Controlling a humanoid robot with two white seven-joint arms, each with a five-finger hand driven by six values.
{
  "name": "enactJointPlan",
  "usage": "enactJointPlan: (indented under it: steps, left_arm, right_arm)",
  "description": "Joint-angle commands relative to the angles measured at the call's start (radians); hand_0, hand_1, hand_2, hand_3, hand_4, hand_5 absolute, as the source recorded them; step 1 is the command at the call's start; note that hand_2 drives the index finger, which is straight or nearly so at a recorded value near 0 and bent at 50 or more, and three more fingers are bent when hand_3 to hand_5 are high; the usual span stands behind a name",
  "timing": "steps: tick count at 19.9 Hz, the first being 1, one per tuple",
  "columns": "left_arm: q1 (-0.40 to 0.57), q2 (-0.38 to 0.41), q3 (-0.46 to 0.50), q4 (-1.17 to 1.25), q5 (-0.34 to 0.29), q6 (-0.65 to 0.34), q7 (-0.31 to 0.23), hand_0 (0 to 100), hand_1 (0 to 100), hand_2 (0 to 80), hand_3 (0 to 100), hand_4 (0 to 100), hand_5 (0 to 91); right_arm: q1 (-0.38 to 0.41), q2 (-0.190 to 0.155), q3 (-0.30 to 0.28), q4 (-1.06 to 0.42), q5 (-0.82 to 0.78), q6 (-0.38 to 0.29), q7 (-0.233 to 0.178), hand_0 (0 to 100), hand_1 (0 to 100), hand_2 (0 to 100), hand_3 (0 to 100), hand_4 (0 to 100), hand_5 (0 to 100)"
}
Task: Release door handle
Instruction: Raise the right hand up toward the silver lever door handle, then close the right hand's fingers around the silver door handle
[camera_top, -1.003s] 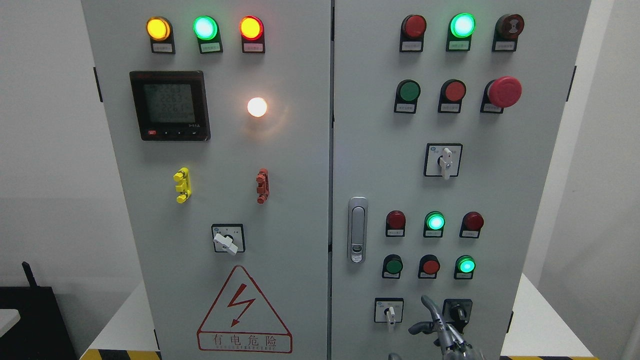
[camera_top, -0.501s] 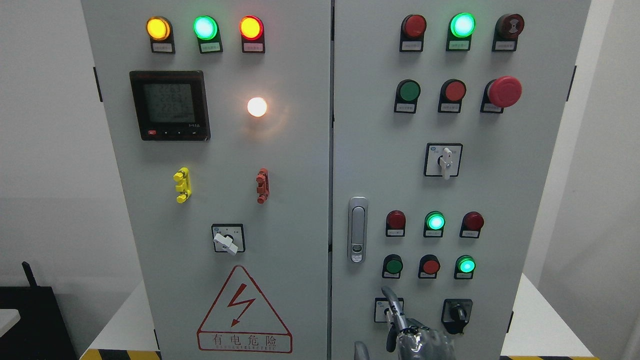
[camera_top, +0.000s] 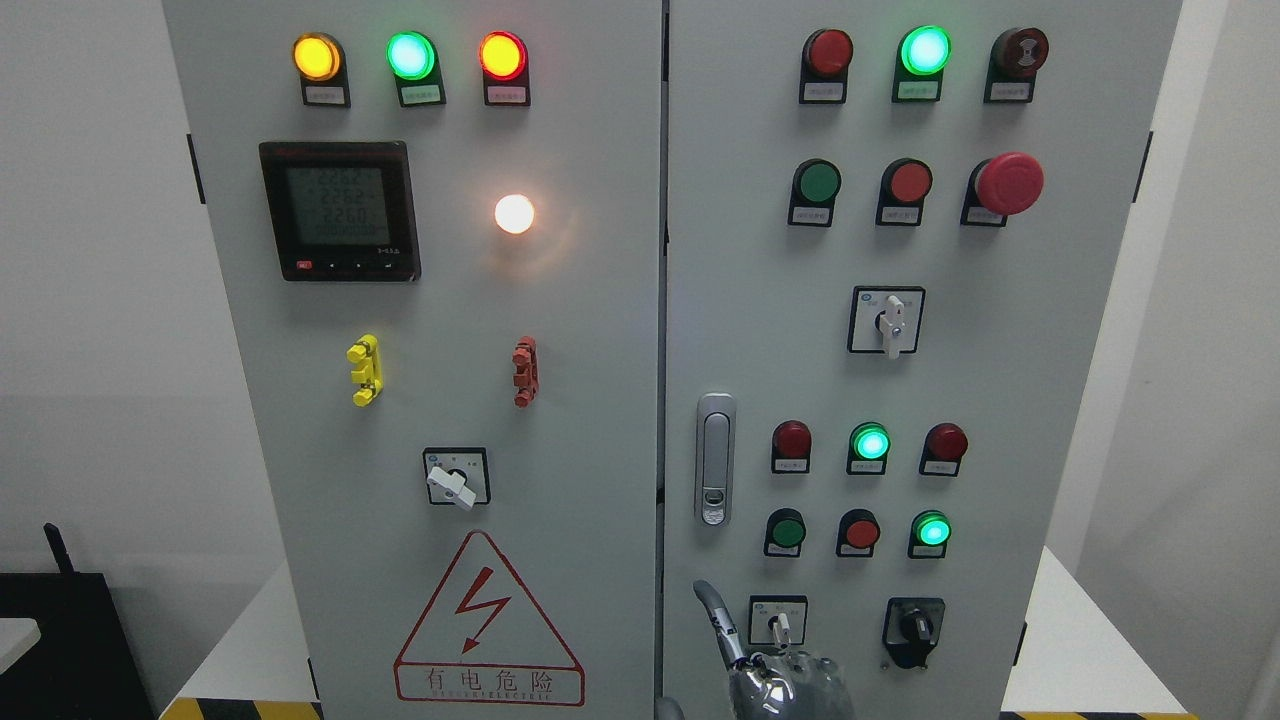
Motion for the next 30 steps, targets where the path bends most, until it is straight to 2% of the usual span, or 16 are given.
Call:
enactJointPlan:
  steps: [1, 3, 6, 10, 16, 23, 25, 28, 30]
  left_arm:
    - [0.000, 0.000, 0.000, -0.009, -0.028, -0.001, 0.001, 12, 39, 0.0, 0, 0, 0.0]
    - [0.000, 0.000, 0.000, -0.008, -0.028, -0.001, 0.001, 12, 39, 0.0, 0, 0, 0.0]
    - [0.000, 0.000, 0.000, -0.009, -0.028, -0.001, 0.001, 12, 39, 0.0, 0, 0, 0.0]
    - [0.000, 0.000, 0.000, -0.009, -0.028, -0.001, 0.001, 12, 39, 0.0, 0, 0, 0.0]
    - [0.000, 0.000, 0.000, -0.009, -0.028, -0.001, 0.001, 12, 39, 0.0, 0, 0, 0.0]
    - [0.000, 0.000, 0.000, -0.009, -0.028, -0.001, 0.001, 12, 39, 0.0, 0, 0, 0.0]
    - [0.000, 0.000, 0.000, -0.009, -0.028, -0.001, 0.001, 12, 39, 0.0, 0, 0, 0.0]
    - [0.000, 0.000, 0.000, -0.009, -0.028, -0.001, 0.001, 12, 39, 0.0, 0, 0, 0.0]
    - [0.000, 0.000, 0.000, -0.009, -0.028, -0.001, 0.001, 12, 39, 0.0, 0, 0, 0.0]
  right_arm:
    - [-0.032, 0.000, 0.030, 0.013, 0.048, 0.029, 0.004, 41, 37, 6, 100, 100, 100]
    - [-0.044, 0.000, 0.030, 0.013, 0.048, 0.059, 0.009, 41, 37, 6, 100, 100, 100]
    - [-0.062, 0.000, 0.021, 0.015, 0.059, 0.091, 0.042, 42, 37, 5, 100, 100, 100]
    - [-0.073, 0.000, 0.018, 0.013, 0.060, 0.103, 0.055, 42, 36, 3, 100, 100, 100]
    - [-0.119, 0.000, 0.013, 0.030, 0.060, 0.117, 0.056, 43, 36, 1, 100, 100, 100]
    - [-0.133, 0.002, 0.002, 0.050, 0.060, 0.118, 0.059, 43, 36, 1, 100, 100, 100]
    - [-0.139, 0.002, 0.001, 0.055, 0.060, 0.118, 0.078, 43, 36, 1, 100, 100, 100]
    - [-0.142, 0.002, -0.004, 0.055, 0.060, 0.120, 0.079, 43, 36, 1, 100, 100, 100]
    - [-0.145, 0.002, -0.005, 0.062, 0.060, 0.138, 0.078, 42, 36, 1, 100, 100, 100]
